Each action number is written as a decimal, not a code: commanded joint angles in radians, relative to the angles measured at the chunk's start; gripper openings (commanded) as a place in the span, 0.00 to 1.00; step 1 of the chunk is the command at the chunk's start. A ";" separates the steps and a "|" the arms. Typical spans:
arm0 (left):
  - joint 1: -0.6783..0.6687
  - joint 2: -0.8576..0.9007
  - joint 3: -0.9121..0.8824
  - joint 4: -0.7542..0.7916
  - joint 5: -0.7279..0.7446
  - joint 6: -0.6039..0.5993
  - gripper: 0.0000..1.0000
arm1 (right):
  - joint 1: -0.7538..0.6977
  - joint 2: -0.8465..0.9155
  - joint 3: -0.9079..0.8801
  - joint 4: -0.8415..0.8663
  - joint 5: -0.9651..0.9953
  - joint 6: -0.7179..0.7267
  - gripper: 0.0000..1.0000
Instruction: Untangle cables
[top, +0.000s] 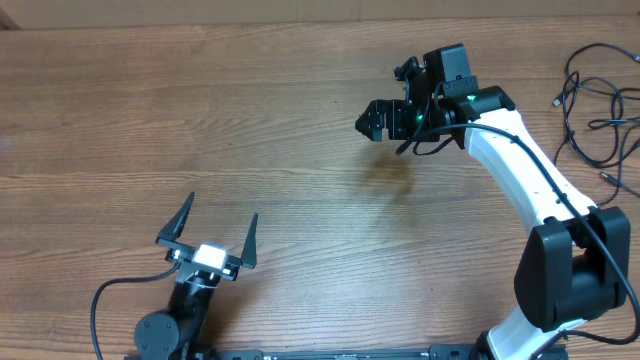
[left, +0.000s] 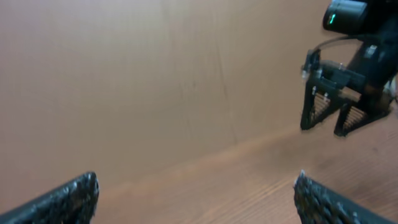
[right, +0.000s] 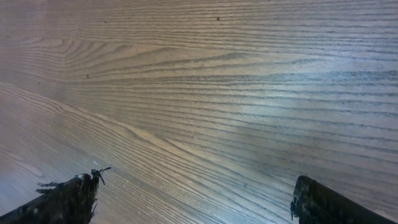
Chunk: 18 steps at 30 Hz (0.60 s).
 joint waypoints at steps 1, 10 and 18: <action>0.014 -0.011 -0.004 -0.145 -0.102 -0.075 1.00 | 0.000 -0.017 0.006 0.005 -0.005 -0.008 1.00; 0.036 -0.012 -0.004 -0.295 -0.195 -0.115 0.99 | 0.000 -0.017 0.006 0.005 -0.005 -0.008 1.00; 0.090 -0.012 -0.005 -0.297 -0.207 -0.059 1.00 | 0.000 -0.017 0.006 0.005 -0.005 -0.008 1.00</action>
